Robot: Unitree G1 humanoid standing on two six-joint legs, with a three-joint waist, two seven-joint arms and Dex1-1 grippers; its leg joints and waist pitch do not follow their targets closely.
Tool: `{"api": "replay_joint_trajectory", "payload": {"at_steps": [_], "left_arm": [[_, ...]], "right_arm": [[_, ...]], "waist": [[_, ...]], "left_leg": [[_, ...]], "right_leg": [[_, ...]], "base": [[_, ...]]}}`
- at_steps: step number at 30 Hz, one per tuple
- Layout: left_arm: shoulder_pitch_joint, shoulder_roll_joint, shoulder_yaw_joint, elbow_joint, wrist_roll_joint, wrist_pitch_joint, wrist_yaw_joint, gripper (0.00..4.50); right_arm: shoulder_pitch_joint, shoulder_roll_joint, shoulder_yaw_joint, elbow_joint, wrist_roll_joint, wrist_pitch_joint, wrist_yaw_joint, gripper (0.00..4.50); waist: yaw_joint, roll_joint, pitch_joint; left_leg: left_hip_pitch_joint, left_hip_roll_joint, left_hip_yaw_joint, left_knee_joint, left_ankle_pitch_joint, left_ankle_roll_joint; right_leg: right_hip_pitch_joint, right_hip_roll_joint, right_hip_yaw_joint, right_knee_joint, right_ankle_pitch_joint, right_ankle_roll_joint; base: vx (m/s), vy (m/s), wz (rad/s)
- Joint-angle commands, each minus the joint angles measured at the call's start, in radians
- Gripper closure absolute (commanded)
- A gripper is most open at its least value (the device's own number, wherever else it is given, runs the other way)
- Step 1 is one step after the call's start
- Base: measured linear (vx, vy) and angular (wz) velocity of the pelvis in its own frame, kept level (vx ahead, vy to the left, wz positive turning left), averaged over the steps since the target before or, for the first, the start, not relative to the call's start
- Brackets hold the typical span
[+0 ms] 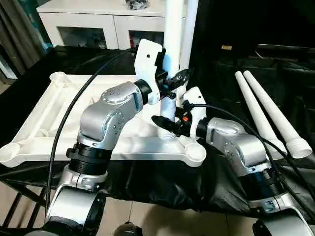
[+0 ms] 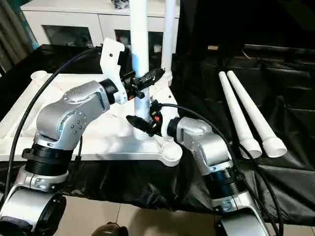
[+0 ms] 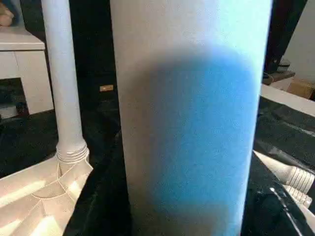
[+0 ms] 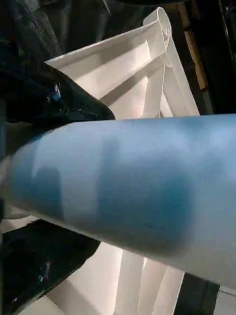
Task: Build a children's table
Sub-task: Pick table leg
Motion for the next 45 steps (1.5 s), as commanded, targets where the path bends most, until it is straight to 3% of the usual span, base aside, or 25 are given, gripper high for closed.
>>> {"api": "replay_joint_trajectory", "payload": {"at_steps": [1, 5, 6, 8, 12, 13, 15, 16, 17, 18, 20, 23, 27, 28, 36, 39, 40, 43, 45], "left_arm": [[-0.015, 0.001, 0.006, -0.026, 0.008, 0.018, 0.004, 2.66], [-0.018, 0.004, 0.017, -0.02, -0.007, 0.037, 0.001, 2.66], [-0.018, 0.004, 0.019, -0.019, -0.011, 0.043, -0.001, 2.66], [-0.018, 0.003, 0.024, -0.023, -0.021, 0.053, -0.004, 2.1], [-0.006, 0.012, 0.032, -0.021, -0.044, 0.044, -0.042, 1.87], [0.0, 0.01, 0.049, -0.011, -0.068, 0.032, -0.068, 1.63], [0.029, 0.01, 0.119, 0.02, -0.182, 0.022, -0.193, 1.56], [0.029, 0.01, 0.12, 0.02, -0.183, 0.022, -0.195, 1.53], [0.041, 0.015, 0.157, 0.031, -0.24, 0.043, -0.248, 1.53], [0.043, 0.016, 0.168, 0.036, -0.256, 0.051, -0.259, 1.53], [0.052, 0.019, 0.204, 0.044, -0.314, 0.08, -0.303, 1.53], [0.058, 0.034, 0.21, 0.051, -0.325, 0.077, -0.335, 1.53], [0.064, 0.045, 0.206, 0.034, -0.353, 0.073, -0.374, 1.53], [0.066, 0.044, 0.206, 0.026, -0.363, 0.077, -0.382, 1.71], [0.053, 0.025, 0.184, 0.024, -0.318, 0.058, -0.319, 2.3], [0.048, 0.036, 0.151, 0.014, -0.286, 0.045, -0.313, 2.46], [0.043, 0.056, 0.104, -0.001, -0.247, 0.032, -0.325, 2.57], [0.043, 0.068, 0.079, -0.014, -0.238, 0.035, -0.349, 2.65], [0.043, 0.079, 0.061, -0.024, -0.239, 0.045, -0.373, 2.66]], "right_arm": [[-0.011, -0.004, 0.005, -0.004, -0.005, -0.004, 0.0, 2.22], [-0.015, 0.001, -0.001, 0.005, 0.003, -0.015, 0.006, 2.44], [-0.015, 0.002, -0.005, 0.006, 0.005, -0.017, 0.009, 2.54], [-0.015, 0.0, -0.012, 0.002, 0.013, -0.018, 0.023, 2.54], [-0.001, -0.017, -0.034, -0.03, 0.062, -0.013, 0.089, 2.59], [0.004, -0.024, -0.043, -0.045, 0.086, -0.008, 0.116, 2.59], [0.024, -0.057, -0.06, -0.106, 0.163, 0.017, 0.217, 2.59], [0.025, -0.057, -0.06, -0.107, 0.164, 0.017, 0.218, 2.59], [0.035, -0.081, -0.058, -0.134, 0.19, 0.032, 0.265, 2.59], [0.039, -0.09, -0.056, -0.142, 0.197, 0.038, 0.282, 2.59], [0.049, -0.115, -0.049, -0.167, 0.212, 0.053, 0.325, 2.59], [0.058, -0.146, -0.037, -0.187, 0.225, 0.065, 0.368, 2.59], [0.062, -0.166, -0.037, -0.196, 0.238, 0.072, 0.383, 2.59], [0.062, -0.169, -0.038, -0.196, 0.24, 0.074, 0.386, 2.59], [0.06, -0.169, -0.029, -0.196, 0.222, 0.062, 0.381, 2.59], [0.056, -0.165, -0.023, -0.182, 0.201, 0.054, 0.357, 1.89], [0.044, -0.161, -0.019, -0.159, 0.188, 0.06, 0.335, 1.89], [0.038, -0.165, -0.009, -0.151, 0.17, 0.048, 0.332, 1.47], [0.031, -0.174, 0.002, -0.146, 0.161, 0.047, 0.343, 1.45]], "waist": [[-0.005, -0.018, -0.078], [-0.004, -0.017, -0.078], [-0.004, -0.012, -0.078], [-0.005, -0.012, -0.077], [-0.002, -0.013, -0.078], [-0.002, -0.014, -0.078], [0.001, -0.011, -0.079], [-0.001, -0.014, -0.078], [0.001, -0.015, -0.077], [0.003, -0.01, -0.08], [-0.001, -0.013, -0.077], [-0.001, -0.011, -0.075], [0.001, -0.013, -0.075], [0.0, -0.014, -0.075], [0.0, -0.019, -0.077], [-0.001, -0.021, -0.076], [-0.001, -0.02, -0.076], [-0.001, -0.02, -0.076], [-0.002, -0.019, -0.076]], "left_leg": [[0.027, 0.053, -0.031, -0.068, -0.143, -0.002], [0.028, 0.053, -0.031, -0.069, -0.147, -0.002], [0.028, 0.053, -0.032, -0.068, -0.148, -0.003], [0.029, 0.053, -0.032, -0.07, -0.162, -0.007], [0.029, 0.053, -0.032, -0.069, -0.167, -0.001], [0.028, 0.053, -0.032, -0.068, -0.16, 0.002], [0.027, 0.053, -0.032, -0.066, -0.154, 0.008], [0.026, 0.049, -0.029, -0.066, -0.151, 0.016], [0.025, 0.05, -0.03, -0.065, -0.145, 0.026], [0.027, 0.053, -0.031, -0.064, -0.142, 0.027], [0.028, 0.051, -0.029, -0.065, -0.161, 0.027], [0.031, 0.054, -0.031, -0.069, -0.192, 0.014], [0.033, 0.056, -0.031, -0.07, -0.197, 0.002], [0.031, 0.056, -0.031, -0.07, -0.19, 0.002], [0.028, 0.055, -0.031, -0.067, -0.158, 0.013], [0.028, 0.055, -0.03, -0.068, -0.154, 0.014], [0.028, 0.056, -0.031, -0.068, -0.155, 0.013], [0.03, 0.056, -0.031, -0.069, -0.158, 0.006], [0.03, 0.056, -0.031, -0.069, -0.159, 0.004]], "right_leg": [[0.045, -0.061, 0.044, -0.062, -0.151, -0.173], [0.045, -0.061, 0.044, -0.063, -0.158, -0.175], [0.045, -0.061, 0.044, -0.061, -0.157, -0.176], [0.044, -0.061, 0.043, -0.063, -0.165, -0.178], [0.047, -0.063, 0.044, -0.065, -0.162, -0.178], [0.047, -0.062, 0.044, -0.063, -0.15, -0.181], [0.048, -0.065, 0.044, -0.061, -0.138, -0.192], [0.049, -0.062, 0.043, -0.063, -0.138, -0.197], [0.051, -0.06, 0.042, -0.06, -0.125, -0.206], [0.05, -0.061, 0.042, -0.057, -0.119, -0.208], [0.048, -0.06, 0.041, -0.061, -0.142, -0.214], [0.046, -0.061, 0.043, -0.068, -0.205, -0.2], [0.044, -0.063, 0.044, -0.069, -0.22, -0.188], [0.045, -0.063, 0.044, -0.067, -0.212, -0.19], [0.048, -0.063, 0.044, -0.065, -0.182, -0.194], [0.046, -0.063, 0.044, -0.065, -0.188, -0.189], [0.045, -0.063, 0.044, -0.066, -0.196, -0.18], [0.044, -0.064, 0.045, -0.067, -0.218, -0.171], [0.044, -0.062, 0.044, -0.066, -0.213, -0.172]], "base": [[0.0, 0.0, 0.0], [0.0, 0.0, 0.0], [0.0, 0.0, 0.0], [0.0, 0.0, 0.0], [0.0, 0.0, 0.0], [0.0, 0.0, 0.0], [0.0, 0.0, 0.0], [0.0, 0.0, 0.0], [0.0, 0.0, 0.0], [0.0, 0.0, 0.0], [0.0, 0.0, 0.0], [0.0, 0.0, 0.0], [0.0, 0.0, 0.0], [0.0, 0.0, 0.0], [0.0, 0.0, 0.0], [0.0, 0.0, 0.0], [0.0, 0.0, 0.0], [0.0, 0.0, 0.0], [0.0, 0.0, 0.0]]}}
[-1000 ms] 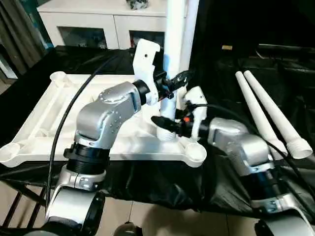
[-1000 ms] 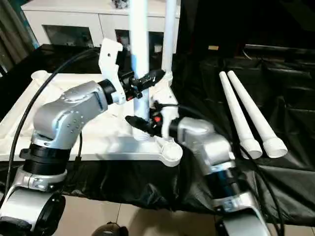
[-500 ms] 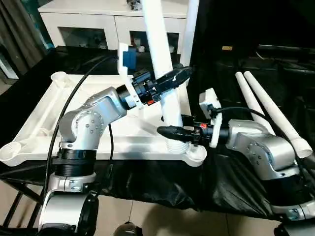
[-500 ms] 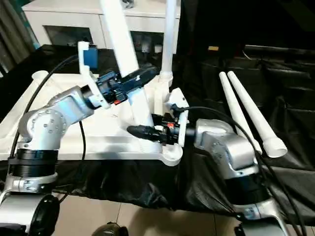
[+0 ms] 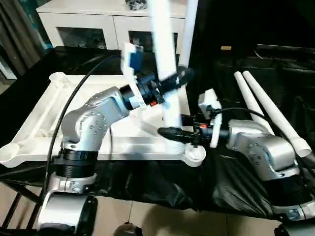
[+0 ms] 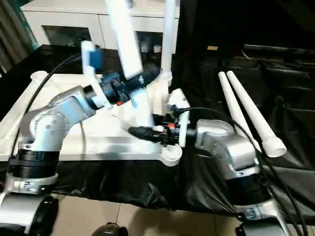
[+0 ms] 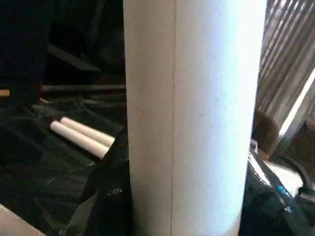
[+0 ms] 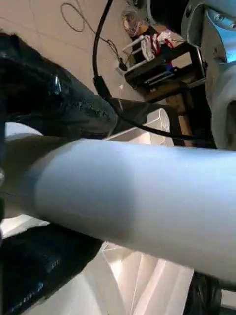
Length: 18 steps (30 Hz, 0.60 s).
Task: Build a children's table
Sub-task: Pick table leg
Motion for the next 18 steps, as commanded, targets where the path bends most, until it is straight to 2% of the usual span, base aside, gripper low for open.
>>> {"api": "replay_joint_trajectory", "payload": {"at_steps": [1, 10, 18], "left_arm": [[-0.013, 0.015, -0.025, -0.036, 0.009, 0.001, -0.027, 2.67], [-0.018, 0.026, -0.064, -0.052, 0.011, 0.0, -0.069, 2.68], [-0.016, 0.024, -0.074, -0.059, 0.005, 0.002, -0.076, 2.68]], "right_arm": [[-0.023, -0.013, 0.018, 0.004, -0.016, -0.013, 0.018, 1.45], [-0.06, -0.042, 0.056, 0.057, -0.019, 0.036, 0.079, 1.45], [-0.073, -0.042, 0.06, 0.08, -0.008, 0.053, 0.106, 1.45]], "waist": [[-0.003, -0.021, -0.076], [-0.003, -0.023, -0.075], [-0.002, -0.024, -0.077]], "left_leg": [[0.03, 0.055, -0.03, -0.069, -0.155, 0.004], [0.028, 0.055, -0.029, -0.065, -0.144, 0.016], [0.028, 0.056, -0.029, -0.065, -0.141, 0.017]], "right_leg": [[0.043, -0.062, 0.044, -0.065, -0.205, -0.175], [0.044, -0.062, 0.045, -0.063, -0.199, -0.193], [0.045, -0.062, 0.044, -0.061, -0.181, -0.2]], "base": [[0.0, 0.0, 0.0], [0.0, 0.0, 0.0], [0.0, 0.0, 0.0]]}}
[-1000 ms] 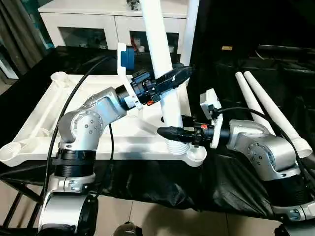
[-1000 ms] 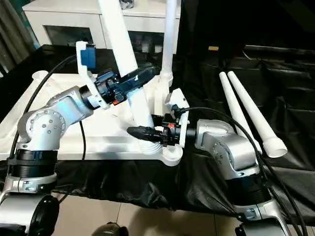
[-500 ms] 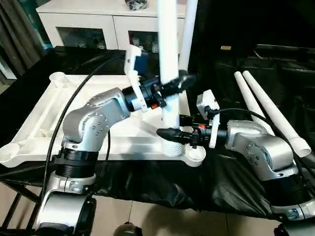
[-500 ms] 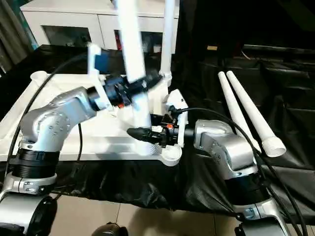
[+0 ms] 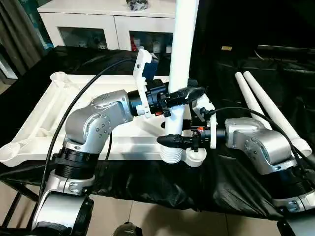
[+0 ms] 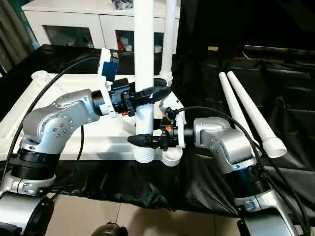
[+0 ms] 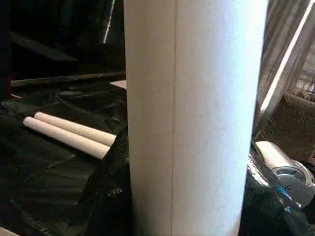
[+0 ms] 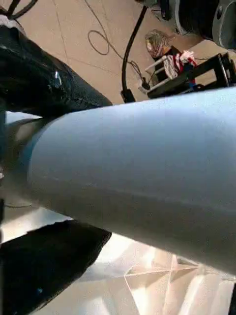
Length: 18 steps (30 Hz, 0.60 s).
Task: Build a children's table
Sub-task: Pick table leg
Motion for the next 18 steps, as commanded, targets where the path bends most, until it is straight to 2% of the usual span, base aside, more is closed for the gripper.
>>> {"api": "replay_joint_trajectory", "payload": {"at_steps": [1, 8, 9, 12, 15, 18], "left_arm": [[-0.016, 0.004, -0.009, -0.026, 0.002, 0.001, -0.007, 2.68], [-0.02, -0.003, -0.006, -0.019, -0.001, 0.001, -0.006, 2.68], [-0.021, -0.007, -0.007, -0.018, -0.003, 0.001, -0.006, 2.68], [-0.023, -0.009, -0.009, -0.016, -0.002, 0.0, -0.006, 2.68], [-0.025, -0.008, -0.01, -0.01, 0.001, -0.003, -0.008, 2.68], [-0.025, -0.005, -0.011, -0.007, 0.003, -0.003, -0.011, 2.68]], "right_arm": [[-0.022, -0.005, 0.008, 0.008, 0.007, 0.007, 0.011, 1.45], [-0.017, -0.001, 0.004, 0.003, 0.018, 0.019, 0.023, 1.45], [-0.016, 0.002, 0.002, 0.003, 0.018, 0.022, 0.023, 1.73], [-0.016, 0.005, 0.002, 0.005, 0.017, 0.022, 0.023, 1.8], [-0.017, 0.008, 0.001, 0.01, 0.016, 0.021, 0.023, 2.23], [-0.018, 0.008, -0.001, 0.012, 0.016, 0.022, 0.023, 2.33]], "waist": [[-0.002, -0.02, -0.077], [-0.002, -0.02, -0.076], [-0.002, -0.019, -0.077], [-0.002, -0.019, -0.077], [-0.002, -0.017, -0.077], [-0.002, -0.018, -0.078]], "left_leg": [[0.029, 0.056, -0.029, -0.066, -0.143, 0.017], [0.028, 0.055, -0.029, -0.065, -0.145, 0.014], [0.029, 0.055, -0.029, -0.065, -0.145, 0.014], [0.028, 0.055, -0.029, -0.065, -0.145, 0.014], [0.028, 0.055, -0.03, -0.065, -0.145, 0.015], [0.028, 0.055, -0.03, -0.065, -0.142, 0.016]], "right_leg": [[0.045, -0.063, 0.044, -0.062, -0.182, -0.201], [0.046, -0.062, 0.044, -0.062, -0.184, -0.2], [0.046, -0.063, 0.044, -0.062, -0.184, -0.2], [0.046, -0.062, 0.044, -0.062, -0.179, -0.202], [0.046, -0.062, 0.044, -0.061, -0.178, -0.203], [0.046, -0.062, 0.044, -0.061, -0.17, -0.205]], "base": [[0.0, 0.0, 0.0], [0.0, 0.0, 0.0], [0.0, 0.0, 0.0], [0.0, 0.0, 0.0], [0.0, 0.0, 0.0], [0.0, 0.0, 0.0]]}}
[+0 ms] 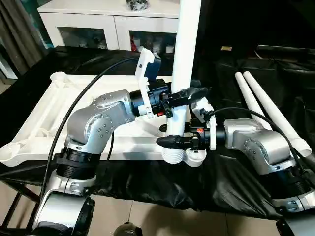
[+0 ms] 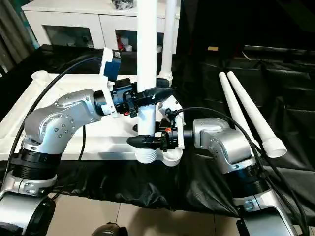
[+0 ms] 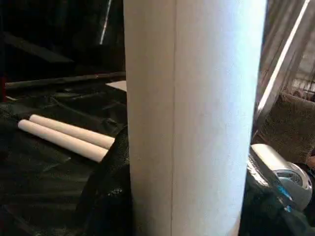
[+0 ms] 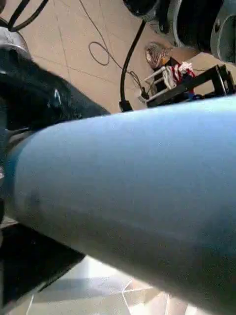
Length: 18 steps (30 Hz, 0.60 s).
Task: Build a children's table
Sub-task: Pick table leg, then insert table leg to table base
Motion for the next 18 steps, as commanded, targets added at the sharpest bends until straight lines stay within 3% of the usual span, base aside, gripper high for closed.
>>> {"api": "replay_joint_trajectory", "payload": {"at_steps": [1, 6, 8, 11, 12, 15, 16, 18], "left_arm": [[-0.019, 0.005, -0.006, -0.007, 0.004, -0.002, -0.012, 2.68], [-0.019, 0.006, -0.004, -0.008, -0.005, 0.0, -0.026, 2.68], [-0.021, 0.0, 0.001, -0.007, -0.01, -0.004, -0.025, 1.98], [-0.035, -0.033, 0.038, 0.01, -0.007, -0.062, 0.01, 1.93], [-0.038, -0.044, 0.049, 0.016, -0.007, -0.08, 0.02, 1.73], [-0.075, -0.124, 0.171, 0.037, -0.093, -0.143, 0.1, 1.6], [-0.11, -0.172, 0.254, 0.053, -0.142, -0.207, 0.165, 1.6], [-0.116, -0.179, 0.267, 0.056, -0.147, -0.22, 0.178, 1.6]], "right_arm": [[-0.017, -0.001, -0.003, 0.011, 0.012, 0.011, -0.004, 2.51], [-0.017, 0.002, -0.006, 0.013, 0.01, 0.01, 0.001, 2.6], [-0.016, 0.003, -0.008, 0.014, 0.008, 0.007, 0.0, 2.6], [-0.009, 0.014, -0.013, 0.013, -0.002, -0.014, -0.019, 2.6], [-0.008, 0.017, -0.015, 0.013, -0.004, -0.019, -0.024, 2.6], [0.0, 0.036, -0.036, 0.012, -0.003, -0.034, -0.058, 2.6], [0.007, 0.052, -0.06, 0.008, 0.002, -0.039, -0.091, 2.6], [0.009, 0.055, -0.065, 0.007, 0.003, -0.04, -0.098, 2.6]], "waist": [[-0.002, -0.018, -0.078], [-0.002, -0.018, -0.077], [-0.001, -0.016, -0.078], [-0.002, -0.016, -0.076], [-0.001, -0.016, -0.077], [-0.001, -0.007, -0.078], [0.001, -0.006, -0.08], [0.0, -0.012, -0.081]], "left_leg": [[0.028, 0.055, -0.029, -0.065, -0.141, 0.016], [0.029, 0.056, -0.03, -0.065, -0.149, 0.014], [0.028, 0.055, -0.03, -0.065, -0.149, 0.012], [0.027, 0.055, -0.029, -0.066, -0.155, 0.011], [0.027, 0.054, -0.03, -0.064, -0.156, 0.008], [0.026, 0.054, -0.03, -0.063, -0.17, 0.0], [0.026, 0.055, -0.033, -0.062, -0.171, -0.002], [0.026, 0.053, -0.034, -0.062, -0.173, 0.005]], "right_leg": [[0.046, -0.062, 0.044, -0.061, -0.167, -0.207], [0.046, -0.062, 0.044, -0.062, -0.177, -0.206], [0.046, -0.062, 0.044, -0.062, -0.173, -0.207], [0.047, -0.063, 0.044, -0.066, -0.176, -0.211], [0.047, -0.064, 0.043, -0.066, -0.175, -0.211], [0.05, -0.066, 0.042, -0.064, -0.155, -0.226], [0.052, -0.067, 0.041, -0.061, -0.14, -0.232], [0.053, -0.064, 0.04, -0.062, -0.123, -0.236]], "base": [[0.0, 0.0, 0.0], [0.0, 0.0, 0.0], [0.0, 0.0, 0.0], [0.0, 0.0, 0.0], [0.0, 0.0, 0.0], [0.0, 0.0, 0.0], [0.0, 0.0, 0.0], [0.0, 0.0, 0.0]]}}
